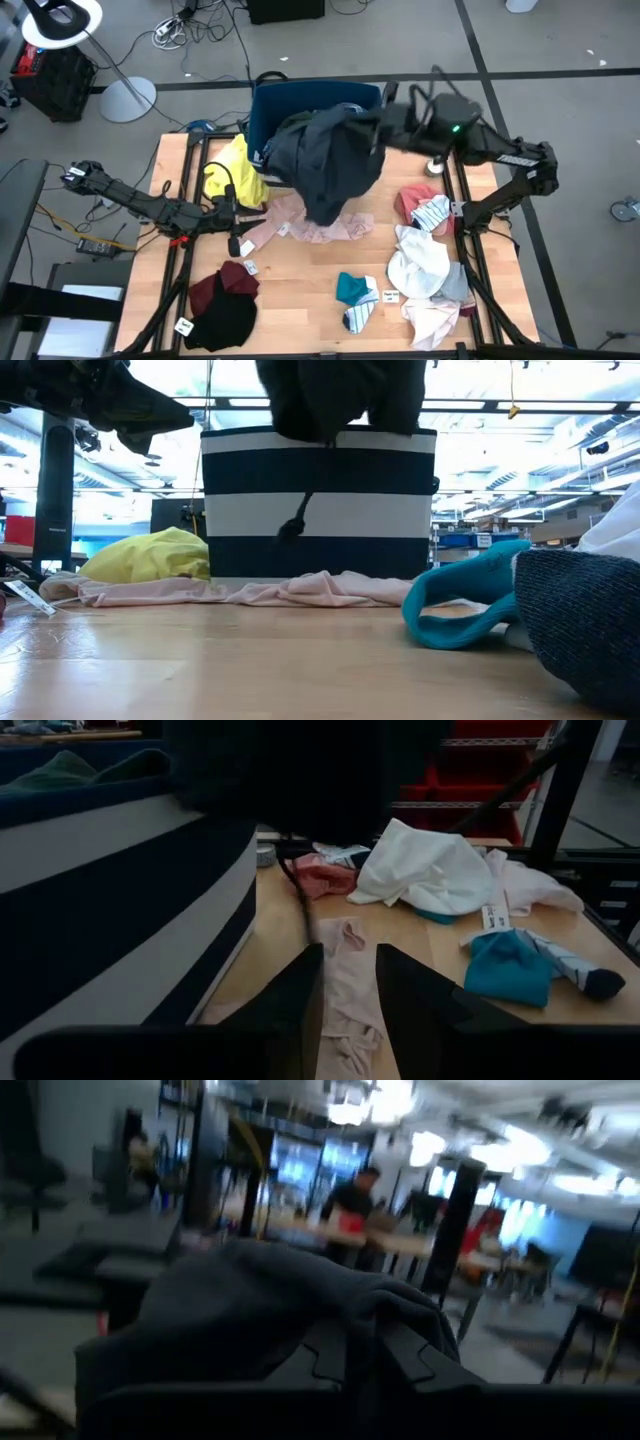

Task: Sort clothes
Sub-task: Put the black pants into the blue laundry bin

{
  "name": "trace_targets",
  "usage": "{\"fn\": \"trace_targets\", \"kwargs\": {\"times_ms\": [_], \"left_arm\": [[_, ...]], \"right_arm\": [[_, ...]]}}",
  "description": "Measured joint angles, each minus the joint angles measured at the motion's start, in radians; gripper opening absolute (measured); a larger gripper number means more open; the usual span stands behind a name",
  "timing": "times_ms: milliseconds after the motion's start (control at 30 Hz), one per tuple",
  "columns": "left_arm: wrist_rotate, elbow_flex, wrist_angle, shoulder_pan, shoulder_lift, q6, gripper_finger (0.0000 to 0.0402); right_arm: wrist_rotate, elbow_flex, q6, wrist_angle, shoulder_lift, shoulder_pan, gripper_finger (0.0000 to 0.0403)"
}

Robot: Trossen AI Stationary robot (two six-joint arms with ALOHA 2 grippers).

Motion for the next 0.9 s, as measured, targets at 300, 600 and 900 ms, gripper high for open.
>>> {"fn": "trace_targets", "kwargs": {"times_ms": [300,600,900], "left_arm": [[-0.001,0.000,-0.002,0.000,0.000,0.000,0.0099],[-0.002,0.000,-0.008,0.000,0.000,0.000,0.0099],[-0.002,0.000,-0.012,0.000,0.000,0.000,0.0099]], "right_arm": [[-0.147,0.120,-0.005,0.223,0.011,-0.129,0.0014],[-0.222,0.350,-0.005,0.223,0.165,-0.293,0.0014],[-0.362,0.553,0.080,0.418,0.368,-0.404,0.0014]]}}
